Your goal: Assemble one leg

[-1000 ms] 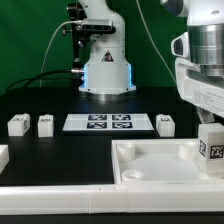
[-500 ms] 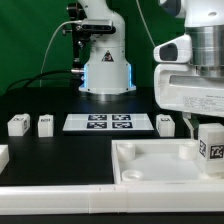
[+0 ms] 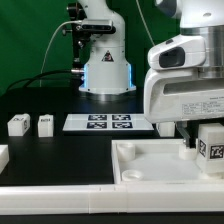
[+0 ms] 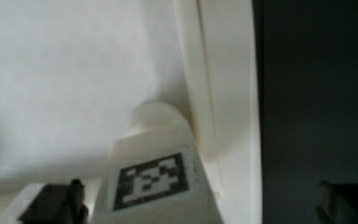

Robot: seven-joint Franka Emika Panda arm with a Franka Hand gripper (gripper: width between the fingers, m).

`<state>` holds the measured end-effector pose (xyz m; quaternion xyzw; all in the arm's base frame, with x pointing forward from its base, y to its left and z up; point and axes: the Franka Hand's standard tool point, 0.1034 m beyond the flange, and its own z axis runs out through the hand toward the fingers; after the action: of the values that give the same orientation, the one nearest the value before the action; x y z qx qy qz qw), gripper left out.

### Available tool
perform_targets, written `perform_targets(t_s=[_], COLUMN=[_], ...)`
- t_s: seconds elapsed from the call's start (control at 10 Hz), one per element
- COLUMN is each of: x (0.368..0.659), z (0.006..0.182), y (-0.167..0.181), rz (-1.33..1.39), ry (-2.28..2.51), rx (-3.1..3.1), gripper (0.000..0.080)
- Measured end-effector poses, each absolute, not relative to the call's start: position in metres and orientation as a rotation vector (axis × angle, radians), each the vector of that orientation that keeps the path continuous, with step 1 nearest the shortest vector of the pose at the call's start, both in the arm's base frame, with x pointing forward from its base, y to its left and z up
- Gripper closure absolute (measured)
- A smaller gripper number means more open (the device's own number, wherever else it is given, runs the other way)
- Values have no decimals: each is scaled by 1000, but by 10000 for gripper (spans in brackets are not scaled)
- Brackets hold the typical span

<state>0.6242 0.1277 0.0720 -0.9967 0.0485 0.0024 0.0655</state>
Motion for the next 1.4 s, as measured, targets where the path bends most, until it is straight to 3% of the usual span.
perform_targets(t_s=[0.3, 0.6, 0.8, 0.9, 1.4], x=[625, 625, 625, 626, 626], z=[72, 72, 72, 72, 72], y=[124, 127, 127, 120, 120], rz=[-17, -18, -18, -23, -15], ry=[-217, -243, -242, -238, -102], rx=[-3010, -3008, -3008, -3018, -3021], gripper=[150, 150, 419, 503, 504])
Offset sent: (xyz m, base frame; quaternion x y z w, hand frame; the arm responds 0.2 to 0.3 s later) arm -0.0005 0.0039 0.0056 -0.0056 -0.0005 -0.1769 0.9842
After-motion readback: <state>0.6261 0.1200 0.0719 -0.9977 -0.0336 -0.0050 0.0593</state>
